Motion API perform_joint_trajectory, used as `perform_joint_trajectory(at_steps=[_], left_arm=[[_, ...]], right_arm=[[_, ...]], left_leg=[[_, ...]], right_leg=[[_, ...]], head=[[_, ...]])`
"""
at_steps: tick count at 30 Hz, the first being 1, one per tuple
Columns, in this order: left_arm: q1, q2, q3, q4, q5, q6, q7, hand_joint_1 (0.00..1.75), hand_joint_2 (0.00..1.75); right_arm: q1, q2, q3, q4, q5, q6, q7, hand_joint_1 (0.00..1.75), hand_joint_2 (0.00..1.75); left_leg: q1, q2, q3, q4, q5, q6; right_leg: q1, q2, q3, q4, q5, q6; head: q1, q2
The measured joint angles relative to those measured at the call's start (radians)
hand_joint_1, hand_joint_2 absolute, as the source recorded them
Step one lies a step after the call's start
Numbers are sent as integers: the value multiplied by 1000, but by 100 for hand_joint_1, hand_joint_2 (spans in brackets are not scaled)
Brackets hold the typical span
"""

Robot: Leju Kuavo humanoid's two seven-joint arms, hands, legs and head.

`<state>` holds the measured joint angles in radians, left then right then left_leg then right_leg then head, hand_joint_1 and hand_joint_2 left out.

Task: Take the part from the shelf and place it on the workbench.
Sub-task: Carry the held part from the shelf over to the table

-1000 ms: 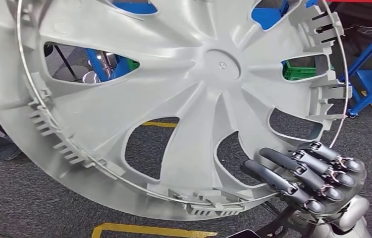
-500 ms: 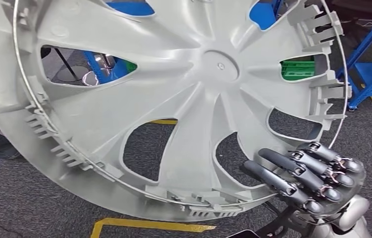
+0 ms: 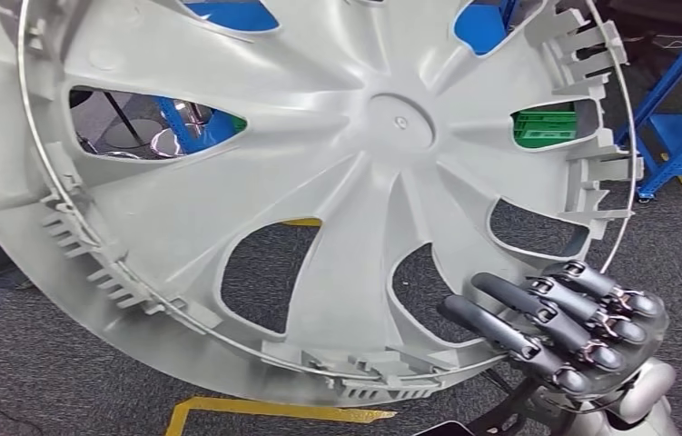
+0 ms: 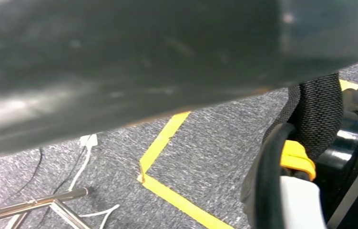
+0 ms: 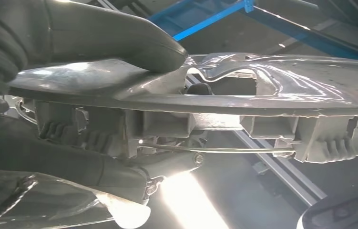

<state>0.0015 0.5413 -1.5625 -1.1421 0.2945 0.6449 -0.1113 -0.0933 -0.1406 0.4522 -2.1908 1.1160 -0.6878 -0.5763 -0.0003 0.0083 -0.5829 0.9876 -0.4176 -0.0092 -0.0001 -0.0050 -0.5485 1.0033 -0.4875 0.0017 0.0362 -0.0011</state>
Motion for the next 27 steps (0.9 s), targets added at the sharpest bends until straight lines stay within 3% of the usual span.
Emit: perform_joint_trajectory(at_steps=[16,23,25,27], left_arm=[[2,0,0,0,0,0,-2,0,0],[4,1,0,0,-1,1,4,0,0],[4,1,0,0,-2,1,5,0,0],[3,1,0,0,-3,1,5,0,0]], right_arm=[[15,12,-15,0,-33,0,-61,175,175],[24,19,-22,1,-55,0,-84,175,175],[24,19,-22,1,-59,0,-86,175,175],[24,20,-23,1,-60,0,-87,175,175]], left_leg=[[-1,0,-5,5,0,1],[-3,0,-13,17,-5,13],[-2,0,-13,11,-2,20],[3,2,-7,-8,10,27]], right_leg=[[-1,0,-3,0,4,5],[-4,0,-6,0,6,12],[-4,0,-8,-5,8,18],[-4,2,-20,13,-10,27]], head=[[0,0],[-1,0],[0,0],[1,0]])
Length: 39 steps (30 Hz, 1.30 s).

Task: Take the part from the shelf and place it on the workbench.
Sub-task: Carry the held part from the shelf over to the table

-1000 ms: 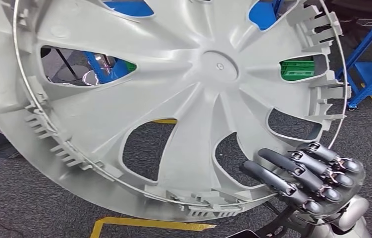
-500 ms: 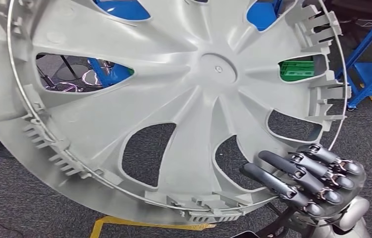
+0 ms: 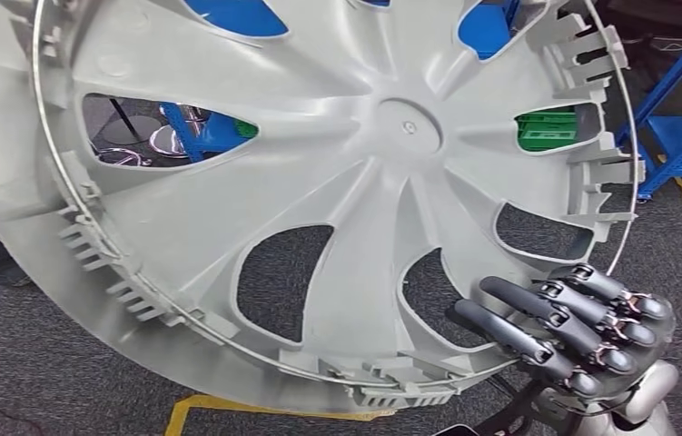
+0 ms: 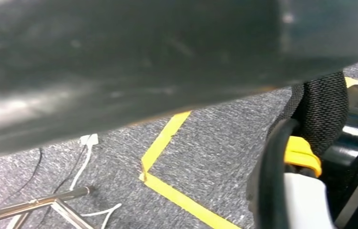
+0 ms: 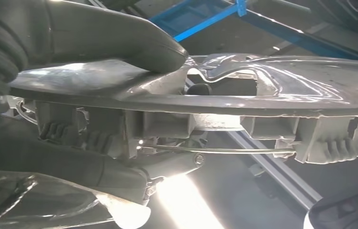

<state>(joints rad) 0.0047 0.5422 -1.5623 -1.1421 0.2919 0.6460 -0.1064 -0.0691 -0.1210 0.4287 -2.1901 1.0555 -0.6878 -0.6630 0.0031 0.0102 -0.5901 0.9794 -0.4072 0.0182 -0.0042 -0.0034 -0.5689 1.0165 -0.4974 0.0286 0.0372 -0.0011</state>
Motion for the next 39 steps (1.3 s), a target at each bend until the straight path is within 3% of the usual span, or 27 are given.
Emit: perform_joint_trajectory(at_steps=[1,3,5,6,9,11,14,16,18,20,21,22,23,25,27,29,31,33,35,36,37,39], left_arm=[[-1,0,0,0,0,0,0,0,0],[-1,-1,0,0,-1,1,1,0,0],[-1,-3,0,0,0,1,1,0,0],[-1,-3,0,0,0,0,1,0,0],[0,-4,0,0,-1,0,1,0,0],[1,-1,0,0,-3,-1,1,0,0],[1,0,0,0,-5,-1,1,0,0],[1,0,0,0,-6,-1,1,0,0],[1,0,0,0,-6,-2,1,0,0],[2,0,0,0,-6,-2,1,0,0],[2,0,0,0,-6,-2,1,0,0],[2,0,0,0,-6,-2,1,0,0],[2,0,0,0,-6,-2,1,0,0],[2,2,0,0,-6,-2,1,0,0],[3,6,0,0,-7,-2,1,0,0],[3,9,0,1,-7,-2,1,0,0],[2,8,0,1,-8,-2,0,0,0],[2,5,0,1,-9,-2,-1,0,0],[4,3,0,1,-9,-3,-2,0,0],[4,2,0,1,-9,-4,-2,0,0],[4,1,0,1,-9,-4,-2,0,0],[3,-2,0,1,-9,-4,-2,0,0]], right_arm=[[0,0,-1,0,0,0,0,175,175],[1,0,-2,0,-1,0,-1,175,175],[3,0,-2,0,-2,0,-1,175,175],[4,0,-2,0,-2,0,-1,175,175],[3,0,-3,0,-2,0,-4,175,175],[1,1,-3,0,-2,0,-7,175,175],[1,2,-4,0,-1,0,-11,175,175],[0,4,-4,0,1,0,-13,175,175],[1,7,-5,0,2,0,-15,175,175],[1,8,-5,0,3,0,-16,175,175],[2,8,-6,0,3,0,-17,175,175],[2,8,-6,0,5,0,-17,175,175],[1,8,-6,0,7,0,-18,175,175],[0,10,-6,0,14,0,-20,175,175],[-2,11,-7,0,20,0,-21,175,175],[-1,12,-10,-1,25,0,-21,175,175],[-1,13,-13,-1,30,0,-20,175,175],[-4,13,-14,-1,35,0,-18,175,175],[-4,13,-14,-1,38,0,-17,175,175],[-2,13,-14,-1,39,0,-17,175,175],[-1,13,-14,-1,39,0,-16,175,175],[0,13,-14,-1,39,0,-14,175,175]], left_leg=[[3,1,1,-10,6,3],[5,2,-4,-14,12,5],[6,5,-11,-11,14,2],[8,7,-14,-8,14,1],[11,18,-22,14,8,-14],[8,26,-25,30,0,-29],[10,40,-22,34,-4,-46],[14,28,-37,79,-45,-55],[15,7,-81,200,-122,-60],[14,-1,-120,310,-166,-58],[13,-2,-119,317,-159,-53],[12,-6,-103,291,-138,-47],[9,-17,-72,229,-103,-37],[7,-70,-10,102,-56,-12],[3,-103,13,46,-48,3],[-1,-82,18,27,-42,4],[4,-55,26,3,-32,2],[6,-25,30,-9,-27,1],[6,3,27,-8,-26,1],[6,17,25,-7,-27,1],[7,31,25,-5,-27,-1],[7,55,24,2,-31,-7]], right_leg=[[0,1,-18,37,-25,4],[-4,2,-74,167,-95,10],[-8,2,-112,258,-128,17],[-10,1,-105,249,-115,20],[-16,-33,-4,64,-36,28],[-16,-49,26,3,-25,15],[-13,-26,20,7,-19,-15],[-14,-11,19,6,-9,-30],[-13,5,15,7,-1,-38],[-8,25,9,7,4,-41],[-5,36,8,7,5,-42],[-2,48,7,7,6,-42],[0,60,8,7,7,-42],[0,81,6,7,9,-39],[-9,103,-5,7,15,-29],[-15,120,-16,4,22,-15],[-11,85,-36,28,4,-6],[-9,28,-86,126,-53,2],[-12,12,-139,242,-102,12],[-14,9,-148,264,-103,16],[-15,5,-134,245,-85,19],[-16,-25,-58,117,-29,21]], head=[[1,0],[3,0],[3,0],[3,0],[4,0],[2,0],[0,0],[0,0],[-1,0],[-1,0],[-1,0],[-1,0],[-1,0],[3,0],[5,0],[2,0],[6,0],[11,0],[12,0],[11,0],[12,0],[12,0]])
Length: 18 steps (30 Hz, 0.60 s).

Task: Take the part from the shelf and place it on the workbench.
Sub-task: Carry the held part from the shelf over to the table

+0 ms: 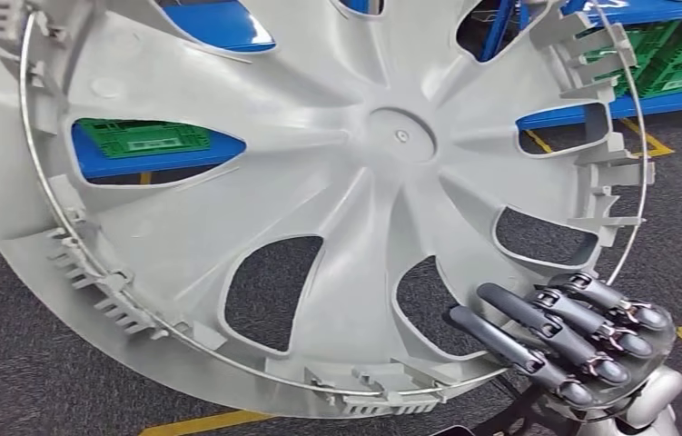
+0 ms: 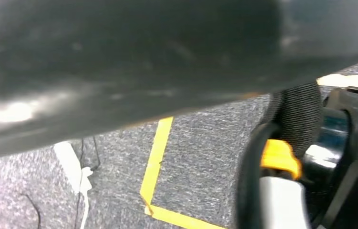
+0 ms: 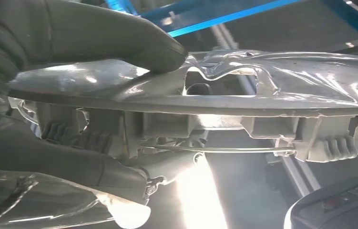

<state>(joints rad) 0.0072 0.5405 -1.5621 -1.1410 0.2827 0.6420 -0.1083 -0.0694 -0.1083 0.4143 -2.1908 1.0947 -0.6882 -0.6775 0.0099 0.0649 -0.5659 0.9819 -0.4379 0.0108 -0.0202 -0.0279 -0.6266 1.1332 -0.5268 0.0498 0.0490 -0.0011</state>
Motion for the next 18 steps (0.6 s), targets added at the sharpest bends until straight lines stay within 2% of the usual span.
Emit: perform_joint_trajectory(at_steps=[1,2,3,5,6,8,10,11,12,13,14,15,16,17,18], left_arm=[[0,-1,0,0,0,0,0,0,0],[0,-1,0,0,0,0,0,0,0],[-1,-1,0,0,0,0,-1,0,0],[-1,-1,0,1,0,1,-2,0,0],[-2,-1,0,1,0,1,-2,0,0],[-1,-1,0,1,-1,1,-2,0,0],[1,-1,0,1,-1,1,-1,0,0],[3,-1,0,1,-1,0,0,0,0],[4,0,0,1,-2,0,2,0,0],[4,0,0,1,-3,-1,4,0,0],[5,0,0,1,-6,-2,6,0,0],[5,1,0,1,-8,-3,8,0,0],[5,2,0,1,-11,-5,10,0,0],[7,3,0,1,-16,-8,12,0,0],[8,5,0,1,-22,-12,14,0,0]], right_arm=[[0,0,0,0,0,0,0,175,175],[-1,0,0,0,1,0,0,175,175],[-1,0,0,0,3,0,2,175,175],[0,0,0,0,10,0,9,175,175],[1,0,0,0,14,0,15,175,175],[1,0,0,0,24,0,29,175,175],[1,0,0,0,32,0,46,175,175],[1,0,0,0,34,0,53,175,175],[2,0,0,0,37,0,60,175,175],[3,0,0,0,40,0,64,175,175],[4,0,0,0,43,0,66,175,175],[4,0,0,0,46,0,67,175,175],[5,0,0,0,49,0,68,175,175],[5,0,0,0,52,0,68,175,175],[7,0,0,-1,54,0,69,175,175]], left_leg=[[-2,9,0,6,-4,-6],[-4,17,0,12,-7,-13],[-6,25,1,16,-10,-20],[-5,42,4,16,-11,-32],[-2,41,4,21,-16,-38],[3,3,-17,78,-64,-48],[6,-44,-64,203,-140,-53],[6,-53,-88,263,-165,-53],[6,-56,-100,297,-172,-52],[6,-59,-98,298,-160,-49],[6,-65,-77,256,-128,-45],[5,-79,-47,191,-89,-39],[6,-105,-17,125,-59,-32],[6,-127,5,75,-40,-26],[6,-142,17,44,-36,-21]], right_leg=[[1,-21,38,-65,18,-4],[3,-35,63,-105,26,-11],[5,-41,70,-122,25,-18],[7,-20,65,-120,29,-34],[7,-11,63,-121,33,-41],[3,8,64,-124,43,-54],[3,28,58,-124,49,-61],[5,40,55,-123,51,-62],[6,53,53,-123,53,-63],[8,67,52,-122,54,-62],[8,80,52,-121,55,-62],[9,93,53,-121,55,-61],[10,104,53,-120,56,-59],[10,116,50,-119,58,-55],[9,128,44,-118,61,-50]], head=[[-1,0],[-2,0],[-3,0],[-5,0],[-6,0],[-8,0],[-9,0],[-9,0],[-9,0],[-9,0],[-9,0],[-9,0],[-8,0],[-8,0],[-9,0]])
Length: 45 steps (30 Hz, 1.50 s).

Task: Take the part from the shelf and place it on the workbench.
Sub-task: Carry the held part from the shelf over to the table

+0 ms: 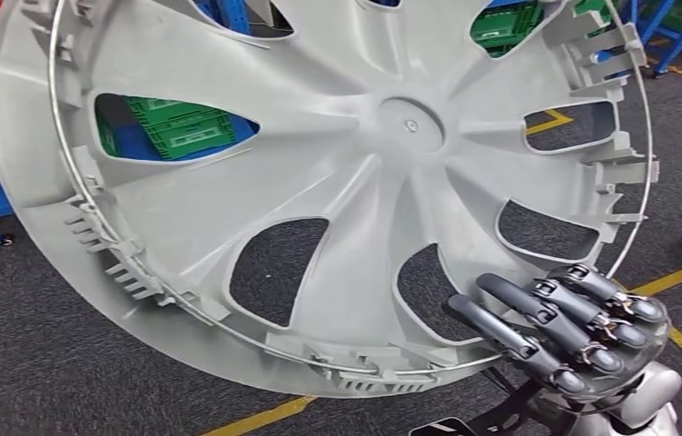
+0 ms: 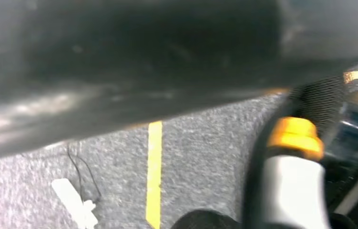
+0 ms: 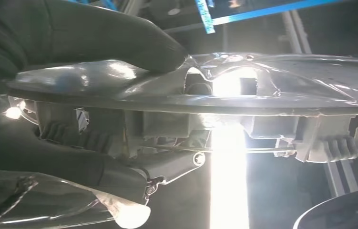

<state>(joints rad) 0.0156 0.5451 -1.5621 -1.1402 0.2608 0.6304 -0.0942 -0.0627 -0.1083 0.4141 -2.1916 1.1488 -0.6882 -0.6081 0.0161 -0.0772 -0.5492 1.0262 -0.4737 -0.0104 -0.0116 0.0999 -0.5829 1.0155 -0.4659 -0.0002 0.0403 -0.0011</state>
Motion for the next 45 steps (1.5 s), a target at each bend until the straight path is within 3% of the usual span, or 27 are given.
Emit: perform_joint_trajectory(at_steps=[1,3,5,7,9,11,13,15,17,19,21,22,24,25,26,27,28,30,32,34,35,37,39,41,42,43,45], left_arm=[[1,2,0,0,-8,-4,2,0,0],[1,4,0,-1,-24,-12,4,0,0],[1,4,1,-2,-36,-18,6,0,0],[4,4,1,-2,-42,-22,9,0,0],[7,4,1,-2,-43,-24,12,0,0],[7,4,1,-2,-45,-25,14,0,0],[7,4,1,-2,-47,-25,16,0,0],[6,5,1,-2,-50,-27,16,0,0],[6,9,2,-2,-53,-31,16,0,0],[5,12,2,-2,-55,-34,16,0,0],[2,13,2,-2,-56,-36,16,0,0],[1,13,2,-2,-56,-37,16,0,0],[2,14,2,-2,-57,-39,16,0,0],[3,14,2,-2,-57,-40,16,0,0],[3,14,2,-2,-57,-41,16,0,0],[3,13,2,-2,-57,-42,15,0,0],[3,13,2,-2,-57,-42,15,0,0],[3,15,2,-2,-57,-42,15,0,0],[4,16,1,-2,-57,-42,13,0,0],[3,18,1,-1,-58,-42,12,0,0],[1,18,2,-1,-58,-43,12,0,0],[-1,15,2,-1,-58,-43,12,0,0],[2,13,2,-1,-58,-45,12,0,0],[3,12,2,0,-58,-46,12,0,0],[3,11,2,0,-58,-47,12,0,0],[2,10,2,0,-58,-47,12,0,0],[2,10,2,1,-57,-47,12,0,0]], right_arm=[[4,0,-1,-1,2,0,1,175,175],[20,-1,-8,-8,6,0,-1,175,175],[37,-3,-21,-17,5,0,-12,175,175],[47,-4,-30,-22,1,0,-26,175,175],[60,-4,-38,-24,-2,0,-38,175,175],[73,-4,-47,-24,-3,0,-49,175,175],[82,-4,-54,-25,-4,0,-56,175,175],[87,-4,-61,-25,-9,0,-65,175,175],[93,-4,-68,-27,-15,0,-76,175,175],[100,-4,-74,-27,-20,0,-83,175,175],[103,-4,-78,-28,-21,0,-86,175,175],[104,-4,-80,-28,-22,0,-86,175,175],[104,-4,-82,-28,-24,0,-86,175,175],[105,-3,-83,-28,-25,0,-87,175,175],[105,-3,-83,-27,-27,0,-87,175,175],[105,-3,-83,-27,-28,0,-87,175,175],[105,-3,-83,-27,-29,0,-87,175,175],[104,-3,-83,-27,-30,0,-87,175,175],[101,-3,-84,-27,-31,0,-87,175,175],[100,-3,-84,-27,-32,0,-86,175,175],[100,-3,-85,-27,-32,0,-85,175,175],[96,-4,-87,-25,-31,0,-83,175,175],[90,-4,-88,-23,-30,0,-82,175,175],[89,-4,-88,-20,-30,0,-81,175,175],[89,-4,-89,-19,-30,0,-81,175,175],[89,-4,-89,-17,-30,0,-80,175,175],[89,-4,-89,-16,-30,0,-79,175,175]], left_leg=[[0,-4,3,-11,-4,3],[0,18,4,-24,-4,7],[4,42,7,-37,2,14],[2,68,9,-42,4,20],[0,97,7,-41,4,22],[0,124,7,-39,3,21],[0,148,7,-35,1,17],[-3,167,7,-27,-5,5],[-8,181,7,-20,-8,-6],[-7,196,9,-20,-7,-15],[-3,178,4,-1,-28,-24],[-1,154,-11,38,-57,-27],[1,103,-67,171,-128,-30],[0,90,-96,236,-152,-28],[-2,86,-111,268,-154,-24],[-4,83,-109,260,-136,-18],[-7,77,-89,213,-101,-10],[-12,36,-32,82,-33,15],[-16,0,0,4,-13,33],[-18,10,6,-17,-14,38],[-16,24,10,-29,-9,36],[-11,52,19,-52,3,31],[-10,80,20,-58,6,30],[-9,110,19,-56,5,29],[-8,124,19,-55,4,26],[-6,138,19,-52,2,23],[-6,160,18,-41,-7,9]], right_leg=[[-2,11,-7,1,4,6],[-4,23,-20,1,9,20],[-1,-18,-40,28,-10,28],[1,-77,-88,126,-66,33],[-1,-94,-144,252,-122,38],[-2,-96,-152,287,-123,42],[-4,-113,-85,179,-68,44],[-1,-149,-9,51,-34,38],[4,-158,13,10,-33,26],[3,-137,9,12,-28,14],[0,-119,5,12,-23,4],[-1,-110,4,11,-20,-2],[1,-89,-1,12,-16,-8],[4,-77,-3,12,-14,-11],[6,-64,-4,12,-13,-13],[9,-50,-4,12,-11,-15],[12,-37,-4,12,-10,-16],[15,-10,-6,12,-6,-15],[12,15,-14,13,0,-7],[5,36,-24,10,8,6],[6,29,-30,12,8,12],[9,-23,-57,55,-22,22],[6,-78,-112,170,-86,33],[-1,-93,-155,266,-119,45],[-5,-97,-151,265,-109,50],[-9,-104,-126,224,-84,54],[-11,-145,-47,92,-36,59]], head=[[0,0],[-2,0],[3,0],[9,0],[9,0],[10,0],[10,0],[9,0],[8,0],[8,0],[7,0],[6,0],[5,0],[5,0],[5,0],[5,0],[5,0],[6,0],[6,0],[4,0],[3,0],[8,0],[12,0],[11,0],[11,0],[11,0],[12,0]])
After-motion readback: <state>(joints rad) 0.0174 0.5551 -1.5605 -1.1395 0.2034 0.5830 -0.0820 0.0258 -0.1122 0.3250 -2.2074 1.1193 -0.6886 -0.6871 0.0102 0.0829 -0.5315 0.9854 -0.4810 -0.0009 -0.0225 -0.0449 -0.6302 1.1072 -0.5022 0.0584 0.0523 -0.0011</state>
